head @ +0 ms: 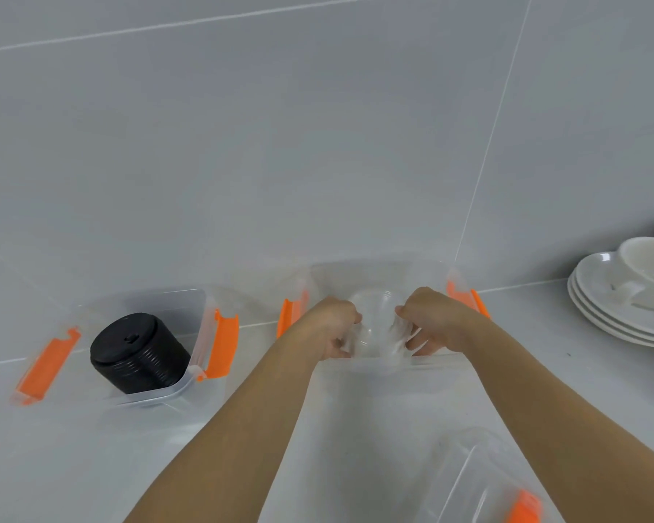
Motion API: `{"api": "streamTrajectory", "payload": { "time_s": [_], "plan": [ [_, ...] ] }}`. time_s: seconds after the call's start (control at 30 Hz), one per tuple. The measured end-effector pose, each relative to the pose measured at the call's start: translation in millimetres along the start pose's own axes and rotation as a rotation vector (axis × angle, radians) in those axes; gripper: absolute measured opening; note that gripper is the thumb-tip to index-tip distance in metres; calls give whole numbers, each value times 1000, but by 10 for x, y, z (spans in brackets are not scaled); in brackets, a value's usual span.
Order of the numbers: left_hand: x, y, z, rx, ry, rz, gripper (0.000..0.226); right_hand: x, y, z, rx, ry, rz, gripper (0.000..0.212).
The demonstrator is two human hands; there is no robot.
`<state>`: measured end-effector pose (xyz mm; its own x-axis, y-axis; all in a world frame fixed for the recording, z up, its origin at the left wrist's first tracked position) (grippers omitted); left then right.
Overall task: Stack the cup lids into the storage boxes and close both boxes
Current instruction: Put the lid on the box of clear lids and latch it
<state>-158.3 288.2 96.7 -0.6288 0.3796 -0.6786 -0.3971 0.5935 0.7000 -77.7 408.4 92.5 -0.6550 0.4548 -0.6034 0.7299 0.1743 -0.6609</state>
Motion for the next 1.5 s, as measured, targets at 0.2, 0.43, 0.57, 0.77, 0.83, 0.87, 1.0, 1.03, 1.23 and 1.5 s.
{"api": "streamTrajectory", "payload": {
  "time_s": [0.2, 0.43, 0.57, 0.77, 0.83, 0.87, 1.0, 1.03, 1.23, 1.5],
  "plan": [
    [74, -25, 21, -24, -13, -3, 15, -31, 9, -16, 8, 20, -16, 15],
    [83, -32, -5, -28, 17, 10, 29, -82, -32, 5, -18, 13, -33, 15],
    [70, -29, -7, -31, 42, 39, 28, -67, -12, -14, -11, 28, -55, 26],
    [18, 28, -63, -33, 25, 96, 39, -110, -44, -91, 7, 110, -116, 39],
    [-25, 53, -103, 36, 12, 159, 45, -162, -68, -116, -29, 141, -136, 43],
    [-74, 74, -123, 73, 14, 201, 45, -200, -82, -130, -55, 159, -154, 48],
    [-298, 119, -191, 226, 80, 417, 62, -352, -121, -190, -181, 245, -247, 64],
    [-372, 118, -209, 272, 116, 487, 64, -416, -126, -203, -200, 270, -272, 65],
    [-847, -72, -234, 359, 312, 853, 58, -829, 15, -211, -197, 413, -401, 70],
    [-1179, -595, -38, 384, 360, 1170, 49, -1280, 514, -59, -131, 610, -494, 77]
  ]
}}
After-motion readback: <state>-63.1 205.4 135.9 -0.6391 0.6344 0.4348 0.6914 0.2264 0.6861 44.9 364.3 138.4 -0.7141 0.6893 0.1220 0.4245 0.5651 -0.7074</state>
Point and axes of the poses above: each hand's wrist, its own x-axis towards the middle knuckle, its own z-axis out of the palm, y = z × x, the point moved 1 cm from there along x, towards the middle knuckle, and after that the axes turned 3 degrees about -x, right-handed, at the moved point
